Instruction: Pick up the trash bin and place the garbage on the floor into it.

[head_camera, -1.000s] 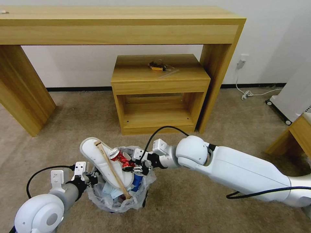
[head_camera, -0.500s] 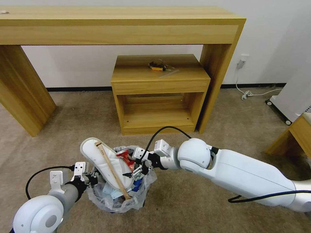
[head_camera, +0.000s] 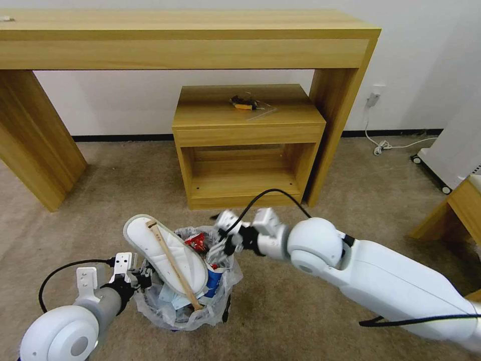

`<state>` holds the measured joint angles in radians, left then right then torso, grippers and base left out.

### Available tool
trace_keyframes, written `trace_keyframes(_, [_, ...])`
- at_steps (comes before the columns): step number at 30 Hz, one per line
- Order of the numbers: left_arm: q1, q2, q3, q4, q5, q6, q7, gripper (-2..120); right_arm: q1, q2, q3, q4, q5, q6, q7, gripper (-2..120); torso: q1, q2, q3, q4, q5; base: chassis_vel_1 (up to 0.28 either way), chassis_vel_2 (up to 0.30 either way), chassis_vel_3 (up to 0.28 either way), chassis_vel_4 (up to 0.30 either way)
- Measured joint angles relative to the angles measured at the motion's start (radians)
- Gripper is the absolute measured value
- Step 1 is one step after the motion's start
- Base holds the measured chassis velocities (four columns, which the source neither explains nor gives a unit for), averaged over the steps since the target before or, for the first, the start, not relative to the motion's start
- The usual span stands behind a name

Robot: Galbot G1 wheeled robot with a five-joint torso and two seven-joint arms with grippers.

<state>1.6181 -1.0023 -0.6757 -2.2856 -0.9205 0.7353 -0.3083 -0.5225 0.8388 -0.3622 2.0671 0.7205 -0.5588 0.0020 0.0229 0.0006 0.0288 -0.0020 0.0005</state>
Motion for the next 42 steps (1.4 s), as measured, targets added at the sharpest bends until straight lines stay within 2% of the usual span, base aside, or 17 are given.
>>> trace_keyframes(2, [0.002, -0.003, -0.001, 0.000, 0.003, 0.000, 0.000, 0, -0.025, -0.014, 0.028, 0.005, -0.001, 0.020, 0.033, 100, 0.000, 0.000, 0.000, 0.0000, -0.0001, 0.000, 0.000, 0.000, 0.000])
trace_keyframes(5, [0.008, -0.015, -0.006, -0.003, 0.008, 0.000, -0.003, 0, -0.136, -0.035, 0.161, 0.022, -0.004, 0.060, 0.121, 100, 0.000, 0.000, 0.000, 0.0001, -0.0002, 0.000, 0.000, 0.000, 0.000])
trace_keyframes(6, [0.008, -0.015, -0.006, -0.003, 0.008, 0.000, -0.003, 0, -0.136, -0.035, 0.161, 0.022, -0.004, 0.060, 0.121, 100, 0.000, 0.000, 0.000, 0.0001, -0.0002, 0.000, 0.000, 0.000, 0.000])
trace_keyframes(10, [0.016, -0.033, -0.014, -0.003, -0.007, 0.000, -0.065, 0, -0.430, -0.025, 0.464, 0.029, -0.076, 0.112, 0.125, 100, 0.000, 0.000, 0.000, 0.0001, 0.0000, 0.000, 0.000, 0.000, 0.000])
trace_keyframes(11, [0.016, -0.033, -0.014, -0.003, -0.007, 0.000, -0.065, 0, -0.430, -0.025, 0.464, 0.029, -0.076, 0.112, 0.125, 100, 0.000, 0.000, 0.000, 0.0001, 0.0000, 0.000, 0.000, 0.000, 0.000])
trace_keyframes(12, [0.017, -0.035, -0.020, -0.001, -0.016, 0.000, -0.083, 0, -0.531, -0.015, 0.566, 0.028, -0.109, 0.140, 0.106, 100, 0.000, 0.000, 0.000, -0.0003, 0.0007, 0.000, 0.000, 0.000, 0.000])
trace_keyframes(14, [0.017, -0.035, -0.021, 0.000, -0.018, 0.000, -0.086, 0, -0.545, -0.013, 0.582, 0.028, -0.115, 0.144, 0.103, 100, 0.000, 0.000, 0.000, -0.0003, 0.0006, 0.000, 0.000, 0.000, 0.000])
trace_keyframes(15, [0.017, -0.040, -0.027, 0.002, -0.045, 0.000, -0.126, 0, -0.661, 0.005, 0.693, 0.026, -0.152, 0.176, 0.071, 100, 0.000, 0.000, 0.000, -0.0001, -0.0005, 0.000, 0.000, 0.000, 0.000])
trace_keyframes(17, [0.016, -0.048, -0.029, 0.010, -0.093, 0.000, -0.203, 0, -0.805, 0.041, 0.814, 0.018, -0.204, 0.234, 0.033, 100, 0.000, 0.000, 0.000, -0.0004, 0.0007, 0.000, 0.000, 0.000, 0.000])
trace_keyframes(19, [0.014, -0.050, -0.029, 0.014, -0.105, 0.000, -0.225, 0, -0.826, 0.048, 0.835, 0.016, -0.214, 0.246, 0.028, 100, 0.000, 0.000, 0.000, -0.0003, 0.0005, 0.000, 0.000, 0.000, 0.000])
trace_keyframes(20, [0.004, -0.060, -0.027, 0.030, -0.136, 0.000, -0.292, 0, -0.883, 0.069, 0.887, 0.012, -0.239, 0.276, 0.007, 100, 0.000, 0.000, 0.000, -0.0003, -0.0005, 0.000, 0.000, 0.000, 0.000])
trace_keyframes(21, [-0.004, -0.067, -0.027, 0.044, -0.152, 0.000, -0.327, 0, -0.911, 0.082, 0.912, 0.009, -0.246, 0.291, -0.003, 100, 0.000, 0.000, 0.000, -0.0002, 0.0000, 0.000, 0.000, 0.000, 0.000])
trace_keyframes(29, [-0.043, -0.115, -0.038, 0.136, -0.199, 0.000, -0.414, 0, -0.966, 0.133, 0.980, -0.005, -0.250, 0.340, -0.023, 100, 0.000, 0.000, 0.000, 0.0001, -0.0003, 0.000, 0.000, 0.000, 0.000])
trace_keyframes(35, [-0.079, -0.138, -0.040, 0.193, -0.201, 0.000, -0.410, 0, -0.960, 0.125, 0.988, -0.029, -0.243, 0.351, -0.028, 100, 0.000, 0.000, 0.000, 0.0002, 0.0000, 0.000, 0.000, 0.000, 0.000])
trace_keyframes(42, [-0.103, -0.136, -0.039, 0.230, -0.203, 0.000, -0.397, 0, -0.951, 0.122, 0.986, -0.031, -0.240, 0.351, -0.027, 100, 0.000, 0.000, 0.000, 0.0002, 0.0003, 0.000, 0.000, 0.000, 0.000])
